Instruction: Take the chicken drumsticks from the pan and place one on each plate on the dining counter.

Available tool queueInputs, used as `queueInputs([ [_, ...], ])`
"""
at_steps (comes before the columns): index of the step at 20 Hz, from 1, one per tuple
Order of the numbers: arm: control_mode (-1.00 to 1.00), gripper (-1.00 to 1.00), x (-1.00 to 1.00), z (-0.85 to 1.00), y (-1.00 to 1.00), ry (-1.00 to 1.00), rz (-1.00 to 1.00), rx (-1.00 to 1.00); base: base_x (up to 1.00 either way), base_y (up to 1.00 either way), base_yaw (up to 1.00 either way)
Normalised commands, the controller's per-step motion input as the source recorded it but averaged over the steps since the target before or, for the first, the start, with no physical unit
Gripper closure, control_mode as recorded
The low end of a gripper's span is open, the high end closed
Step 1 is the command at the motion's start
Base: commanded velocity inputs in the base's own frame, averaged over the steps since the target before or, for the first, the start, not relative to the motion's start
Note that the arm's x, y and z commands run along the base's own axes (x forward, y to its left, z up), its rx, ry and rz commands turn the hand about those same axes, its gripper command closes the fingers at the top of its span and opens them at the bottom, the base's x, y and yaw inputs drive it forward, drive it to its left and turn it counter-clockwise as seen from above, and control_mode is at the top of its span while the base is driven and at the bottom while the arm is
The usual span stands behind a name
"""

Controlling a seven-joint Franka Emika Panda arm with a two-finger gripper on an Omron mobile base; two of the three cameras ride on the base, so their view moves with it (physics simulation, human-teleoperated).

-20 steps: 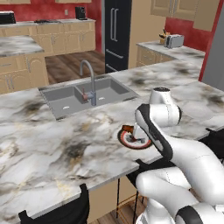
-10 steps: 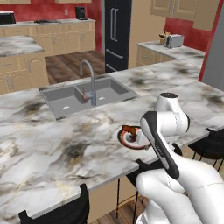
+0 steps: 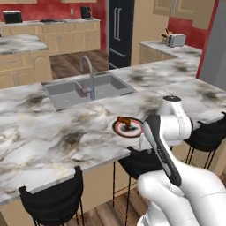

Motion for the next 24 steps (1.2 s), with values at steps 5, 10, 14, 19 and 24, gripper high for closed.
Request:
queueInputs([
  [5, 1.00, -1.00, 0.00, 0.00, 0.00, 0.00, 0.00, 0.00, -0.90, 0.15, 0.25],
  [10, 1.00, -1.00, 0.00, 0.00, 0.00, 0.00, 0.00, 0.00, -0.43, 0.85, 0.11],
  [14, 1.00, -1.00, 0.00, 0.00, 0.00, 0.00, 0.00, 0.00, -0.07, 1.00, 0.00],
  [19, 1.00, -1.00, 0.00, 0.00, 0.00, 0.00, 0.00, 0.00, -0.02, 1.00, 0.00],
  [24, 1.00, -1.00, 0.00, 0.00, 0.00, 0.00, 0.00, 0.00, -0.07, 1.00, 0.00],
])
